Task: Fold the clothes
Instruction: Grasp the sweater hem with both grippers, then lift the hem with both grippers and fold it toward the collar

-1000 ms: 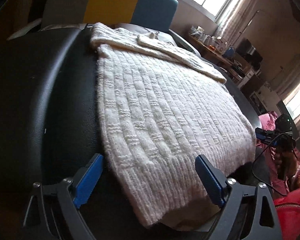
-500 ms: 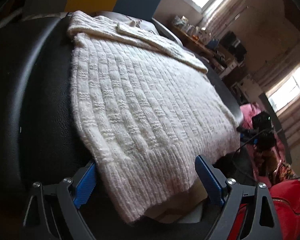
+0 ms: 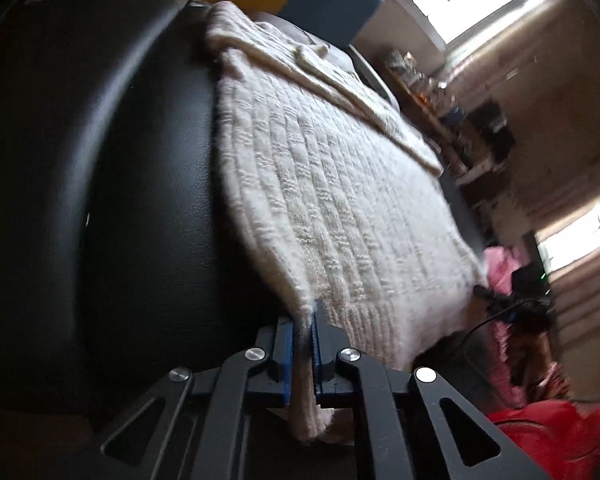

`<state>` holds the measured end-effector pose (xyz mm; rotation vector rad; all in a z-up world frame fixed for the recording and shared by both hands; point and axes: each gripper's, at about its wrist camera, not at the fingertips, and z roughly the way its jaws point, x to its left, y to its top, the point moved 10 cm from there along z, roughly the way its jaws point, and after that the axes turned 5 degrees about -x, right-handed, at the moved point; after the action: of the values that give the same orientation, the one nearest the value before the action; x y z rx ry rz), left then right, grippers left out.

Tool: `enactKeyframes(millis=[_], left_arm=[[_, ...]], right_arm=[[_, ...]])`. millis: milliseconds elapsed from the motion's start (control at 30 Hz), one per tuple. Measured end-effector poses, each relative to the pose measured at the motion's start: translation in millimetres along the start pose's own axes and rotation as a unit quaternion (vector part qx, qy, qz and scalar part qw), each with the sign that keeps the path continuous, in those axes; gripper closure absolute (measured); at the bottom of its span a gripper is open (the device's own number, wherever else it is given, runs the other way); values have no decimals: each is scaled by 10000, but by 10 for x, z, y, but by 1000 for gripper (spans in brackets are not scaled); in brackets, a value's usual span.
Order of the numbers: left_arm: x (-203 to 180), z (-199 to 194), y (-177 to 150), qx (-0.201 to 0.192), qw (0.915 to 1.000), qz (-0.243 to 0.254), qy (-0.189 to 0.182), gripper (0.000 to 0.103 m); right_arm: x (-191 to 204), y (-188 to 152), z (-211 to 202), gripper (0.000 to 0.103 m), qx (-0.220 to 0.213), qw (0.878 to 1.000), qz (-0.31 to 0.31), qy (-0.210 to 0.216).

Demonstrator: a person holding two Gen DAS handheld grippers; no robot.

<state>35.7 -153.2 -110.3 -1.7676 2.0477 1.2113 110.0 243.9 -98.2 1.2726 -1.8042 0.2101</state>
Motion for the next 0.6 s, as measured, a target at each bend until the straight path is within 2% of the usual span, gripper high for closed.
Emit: enactKeyframes(millis=[133, 300, 467, 600], left_arm=[[-189, -200, 5, -192, 9984, -35, -522, 97], [-485, -510, 40, -491, 9905, -95, -1278, 97], [-652, -826, 168, -830, 9798, -262, -1799, 97], [-824, -1157, 401, -1253, 9674, -308, -2181, 97]], right_arm=[[166, -9, -98, 97, -6, 9989, 119, 448], [501, -10, -240, 97, -88, 9920, 242, 1239], [781, 80, -368, 97, -393, 9790, 448, 1950], [978, 238, -538, 97, -786, 9626, 603, 2522]])
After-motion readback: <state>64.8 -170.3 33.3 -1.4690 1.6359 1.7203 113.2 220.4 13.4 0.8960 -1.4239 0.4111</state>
